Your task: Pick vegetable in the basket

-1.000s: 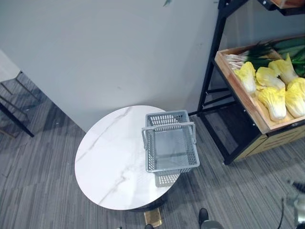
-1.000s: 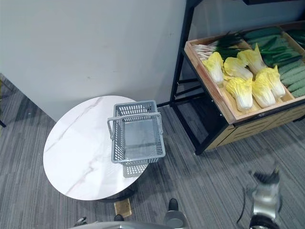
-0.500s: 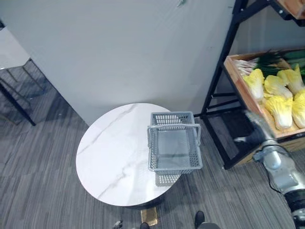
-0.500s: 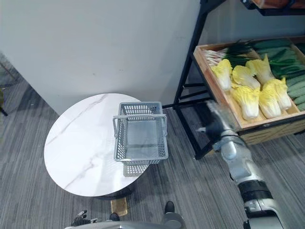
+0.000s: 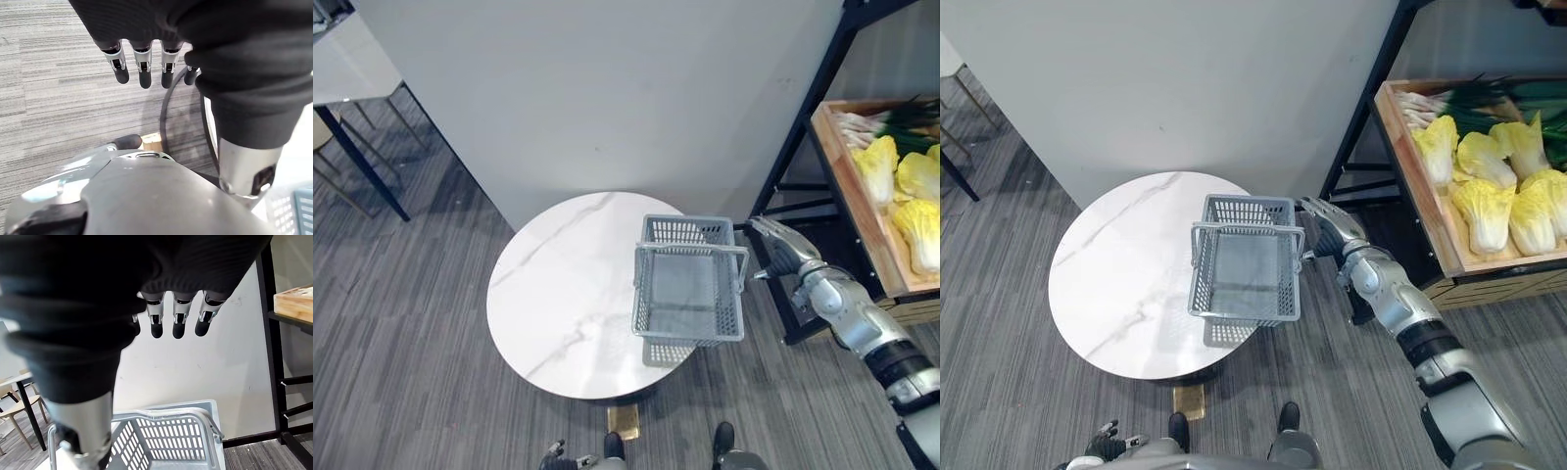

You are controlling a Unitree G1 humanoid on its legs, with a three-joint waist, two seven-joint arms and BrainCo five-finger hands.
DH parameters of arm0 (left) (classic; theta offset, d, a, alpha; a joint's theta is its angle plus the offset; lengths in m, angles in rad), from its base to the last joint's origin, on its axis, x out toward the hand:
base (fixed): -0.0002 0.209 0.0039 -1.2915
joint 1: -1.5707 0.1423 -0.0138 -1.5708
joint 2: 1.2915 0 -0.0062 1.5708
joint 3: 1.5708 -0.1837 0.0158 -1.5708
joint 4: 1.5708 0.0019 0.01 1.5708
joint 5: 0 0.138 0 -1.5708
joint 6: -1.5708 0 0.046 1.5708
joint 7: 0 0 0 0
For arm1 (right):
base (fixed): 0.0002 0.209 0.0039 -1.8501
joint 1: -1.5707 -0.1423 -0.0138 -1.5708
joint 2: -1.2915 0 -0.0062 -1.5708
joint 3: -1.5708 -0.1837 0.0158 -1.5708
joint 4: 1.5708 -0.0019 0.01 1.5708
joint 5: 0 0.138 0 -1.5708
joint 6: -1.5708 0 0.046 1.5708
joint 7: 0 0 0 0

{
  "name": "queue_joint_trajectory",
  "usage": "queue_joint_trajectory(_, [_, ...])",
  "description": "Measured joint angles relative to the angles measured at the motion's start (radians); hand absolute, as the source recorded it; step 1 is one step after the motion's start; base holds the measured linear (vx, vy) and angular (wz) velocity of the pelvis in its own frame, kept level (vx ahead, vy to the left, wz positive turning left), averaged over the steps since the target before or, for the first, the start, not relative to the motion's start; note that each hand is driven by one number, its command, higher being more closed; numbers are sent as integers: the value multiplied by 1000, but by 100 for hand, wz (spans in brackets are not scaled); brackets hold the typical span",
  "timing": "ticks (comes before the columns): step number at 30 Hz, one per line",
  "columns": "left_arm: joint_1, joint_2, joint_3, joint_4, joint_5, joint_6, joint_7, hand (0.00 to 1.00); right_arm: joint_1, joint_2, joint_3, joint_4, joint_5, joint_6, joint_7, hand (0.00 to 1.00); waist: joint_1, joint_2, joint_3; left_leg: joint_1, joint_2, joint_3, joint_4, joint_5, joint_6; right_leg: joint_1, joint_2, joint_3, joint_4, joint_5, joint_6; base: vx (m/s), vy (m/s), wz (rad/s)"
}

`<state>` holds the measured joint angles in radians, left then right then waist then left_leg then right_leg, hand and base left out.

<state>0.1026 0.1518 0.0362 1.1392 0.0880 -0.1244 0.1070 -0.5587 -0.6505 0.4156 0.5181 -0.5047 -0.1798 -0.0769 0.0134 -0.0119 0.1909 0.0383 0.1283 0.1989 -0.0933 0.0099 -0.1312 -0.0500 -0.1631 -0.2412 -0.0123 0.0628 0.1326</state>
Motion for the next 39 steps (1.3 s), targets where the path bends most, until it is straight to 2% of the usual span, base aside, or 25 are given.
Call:
queue_joint_trajectory(3, [-10, 0, 0, -6, -5, 0, 4, 0, -53, 11, 32, 49, -8, 7, 1, 0, 18, 1, 24, -5, -1, -5, 0, 0, 0, 0, 0, -5, -5, 3, 0, 2, -8, 4])
queue_joint_trajectory(9, [-24, 1, 0, -18, -8, -4, 7, 0, -146, 53, 61, 117, -9, 25, 5, 0, 24, -3, 64, -39, -3, -46, 7, 4, 2, -1, -4, -44, -11, 3, 0, 14, -7, 19])
queue_joint_trajectory(16, [-39, 1, 1, -28, -12, -4, 18, 0, -232, 85, 69, 201, -9, 42, 6, 0, 45, -5, 112, -76, -10, -77, 10, 10, 11, -15, -12, -76, -11, 4, 0, 12, -1, 15])
queue_joint_trajectory(31, [-44, 6, 0, -35, -40, -6, 42, 0, -280, 119, 63, 310, -34, 68, 3, 0, 75, -26, 163, -108, -35, -123, 28, 17, 20, -15, -38, -110, -1, 6, 2, -6, 9, 9])
queue_joint_trajectory(39, [-44, 6, -11, -34, -44, -6, 45, 0, -286, 118, 37, 365, -76, 68, -6, 0, 74, -26, 185, -110, -44, -125, 26, 21, 25, -18, -45, -111, 0, 8, 5, -3, 1, 0])
